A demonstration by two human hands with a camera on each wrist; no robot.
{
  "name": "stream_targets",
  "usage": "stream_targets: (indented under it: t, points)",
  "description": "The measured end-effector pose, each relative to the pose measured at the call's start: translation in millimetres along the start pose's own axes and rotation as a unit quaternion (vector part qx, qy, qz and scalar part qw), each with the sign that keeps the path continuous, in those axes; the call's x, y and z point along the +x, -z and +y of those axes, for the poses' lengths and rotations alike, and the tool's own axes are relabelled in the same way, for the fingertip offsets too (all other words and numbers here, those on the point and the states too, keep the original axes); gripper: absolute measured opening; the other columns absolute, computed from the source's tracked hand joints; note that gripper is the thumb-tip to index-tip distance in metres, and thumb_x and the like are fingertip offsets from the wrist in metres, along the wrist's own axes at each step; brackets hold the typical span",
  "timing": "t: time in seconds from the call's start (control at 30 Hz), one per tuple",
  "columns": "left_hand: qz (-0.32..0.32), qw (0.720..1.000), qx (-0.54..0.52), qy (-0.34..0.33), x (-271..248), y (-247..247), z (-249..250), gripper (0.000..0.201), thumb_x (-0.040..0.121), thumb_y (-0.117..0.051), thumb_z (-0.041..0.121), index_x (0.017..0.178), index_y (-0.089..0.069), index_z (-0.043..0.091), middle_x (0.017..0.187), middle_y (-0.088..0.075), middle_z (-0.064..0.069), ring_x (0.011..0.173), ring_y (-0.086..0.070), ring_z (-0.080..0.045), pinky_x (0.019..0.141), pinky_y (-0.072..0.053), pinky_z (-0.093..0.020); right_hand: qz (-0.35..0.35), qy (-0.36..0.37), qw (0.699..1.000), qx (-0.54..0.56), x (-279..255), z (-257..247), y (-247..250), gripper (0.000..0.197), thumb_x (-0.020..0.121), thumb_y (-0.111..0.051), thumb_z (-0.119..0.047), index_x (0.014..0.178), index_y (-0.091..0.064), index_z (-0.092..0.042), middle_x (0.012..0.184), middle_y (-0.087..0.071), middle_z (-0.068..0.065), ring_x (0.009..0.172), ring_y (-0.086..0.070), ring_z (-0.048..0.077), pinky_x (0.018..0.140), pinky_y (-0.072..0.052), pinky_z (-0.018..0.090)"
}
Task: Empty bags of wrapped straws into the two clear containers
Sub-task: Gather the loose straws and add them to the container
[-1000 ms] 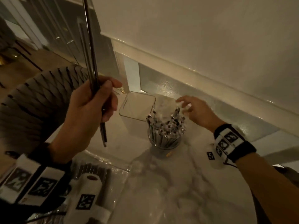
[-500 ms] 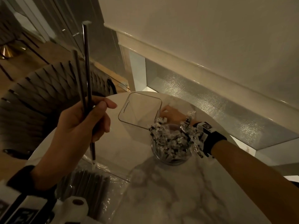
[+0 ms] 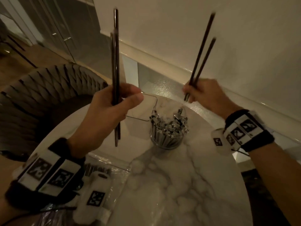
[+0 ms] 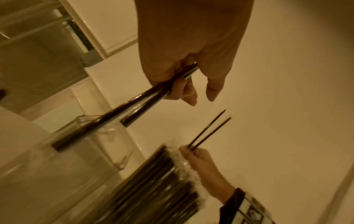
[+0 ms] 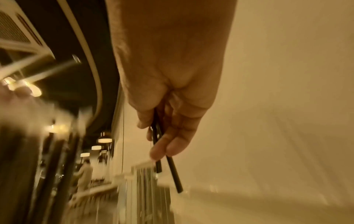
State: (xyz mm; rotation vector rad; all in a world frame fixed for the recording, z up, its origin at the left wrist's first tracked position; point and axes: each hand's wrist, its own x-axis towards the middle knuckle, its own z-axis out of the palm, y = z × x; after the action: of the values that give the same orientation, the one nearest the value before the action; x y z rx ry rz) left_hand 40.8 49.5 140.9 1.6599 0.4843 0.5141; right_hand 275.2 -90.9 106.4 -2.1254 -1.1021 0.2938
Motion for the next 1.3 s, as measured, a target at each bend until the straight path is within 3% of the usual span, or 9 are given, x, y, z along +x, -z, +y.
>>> stream_targets:
  t: [0.1, 0.3, 0.43, 0.53, 0.67, 0.8, 1.0, 1.17, 1.3]
  points:
    - [-0.019, 0.999, -0.024, -0.029, 1.1, -5.7, 23.3, 0.053, 0.063, -0.073, 0.048, 0.106, -0.065, 0.018, 0.089, -0.065, 0.01, 0.072, -0.057, -0.002, 0.058, -0.044, -0.013, 0.082, 0.048, 0.995, -0.012, -25.3, -62.2, 43.3, 0.02, 0.094, -0.053, -0.031, 0.082, -0.063, -0.019, 0.056, -0.061, -0.016, 0.047, -0.058, -0.005, 0.051, -0.045, 0.005]
    - [-0.118, 0.986, -0.072, -0.097, -17.0, -31.7, 79.1, 0.035, 0.087, -0.064, 0.029, 0.11, -0.061, 0.003, 0.086, -0.063, 0.007, 0.071, -0.064, 0.001, 0.058, -0.049, -0.014, -0.105, 0.035, 0.992, -0.059, -96.8, -165.3, 35.0, 0.022, 0.093, -0.054, -0.028, 0.075, -0.064, -0.018, 0.049, -0.063, -0.012, 0.043, -0.057, 0.005, 0.049, -0.045, 0.01]
    - [-0.146, 0.978, -0.07, -0.13, -31.5, -27.0, 88.0, 0.027, 0.1, -0.042, 0.024, 0.086, -0.057, 0.006, 0.091, -0.07, -0.011, 0.08, -0.069, -0.007, 0.073, -0.055, -0.021, -0.116, -0.008, 0.988, -0.098, -118.7, -182.3, 27.5, 0.027, 0.09, -0.058, -0.034, 0.086, -0.069, -0.01, 0.054, -0.062, -0.007, 0.049, -0.062, 0.013, 0.059, -0.052, 0.024]
    - [-0.184, 0.974, -0.085, -0.102, -32.7, -10.3, 82.0, 0.025, 0.101, -0.038, 0.024, 0.085, -0.049, 0.01, 0.072, -0.067, -0.004, 0.076, -0.07, -0.014, 0.076, -0.054, -0.028, -0.012, -0.02, 0.997, -0.067, -125.5, -183.4, 41.7, 0.022, 0.084, -0.065, -0.036, 0.096, -0.068, -0.018, 0.055, -0.065, -0.012, 0.045, -0.058, 0.002, 0.055, -0.052, 0.016]
    - [-0.261, 0.958, -0.058, -0.1, -39.9, -10.3, 73.1, 0.018, 0.101, -0.039, 0.02, 0.088, -0.046, 0.009, 0.06, -0.05, 0.008, 0.055, -0.051, -0.01, 0.061, -0.051, -0.024, 0.073, -0.002, 0.973, 0.22, -126.8, -205.4, 40.5, 0.022, 0.088, -0.063, -0.026, 0.107, -0.06, -0.015, 0.084, -0.065, -0.005, 0.055, -0.052, 0.009, 0.05, -0.045, 0.022]
    - [-0.244, 0.958, 0.021, -0.148, -37.4, -30.1, 63.6, 0.022, 0.101, -0.038, 0.023, 0.082, -0.049, 0.019, 0.065, -0.046, 0.009, 0.05, -0.042, 0.002, 0.055, -0.041, -0.019, 0.154, 0.025, 0.979, 0.133, -118.0, -208.4, 29.3, 0.017, 0.088, -0.063, -0.023, 0.097, -0.062, -0.008, 0.08, -0.066, 0.017, 0.051, -0.056, 0.014, 0.051, -0.048, 0.025]
    - [-0.277, 0.944, 0.12, -0.136, -19.1, -47.9, 37.6, 0.017, 0.091, -0.054, 0.026, 0.077, -0.045, 0.029, 0.074, -0.053, 0.011, 0.069, -0.052, -0.006, 0.071, -0.045, -0.026, 0.257, 0.021, 0.966, 0.016, -121.9, -174.4, 8.3, 0.022, 0.089, -0.061, -0.02, 0.094, -0.063, 0.001, 0.063, -0.066, 0.001, 0.053, -0.066, 0.007, 0.059, -0.055, 0.016]
    - [-0.242, 0.935, 0.222, -0.131, 4.2, -40.7, 5.8, 0.033, 0.083, -0.067, 0.035, 0.105, -0.058, 0.012, 0.105, -0.062, -0.001, 0.096, -0.06, -0.016, 0.082, -0.049, -0.029, 0.313, 0.005, 0.95, -0.005, -111.5, -144.9, -13.8, 0.025, 0.09, -0.06, -0.025, 0.092, -0.06, 0.0, 0.067, -0.068, 0.008, 0.056, -0.069, 0.02, 0.061, -0.058, 0.043]
    - [-0.184, 0.956, 0.205, -0.104, 7.1, -23.3, -14.6, 0.017, 0.086, -0.066, 0.021, 0.099, -0.062, 0.012, 0.098, -0.064, 0.001, 0.087, -0.061, -0.012, 0.072, -0.047, -0.015, 0.293, -0.042, 0.955, 0.023, -110.1, -120.2, -43.3, 0.02, 0.091, -0.06, -0.024, 0.097, -0.059, -0.004, 0.075, -0.068, 0.009, 0.057, -0.066, 0.011, 0.058, -0.058, 0.023]
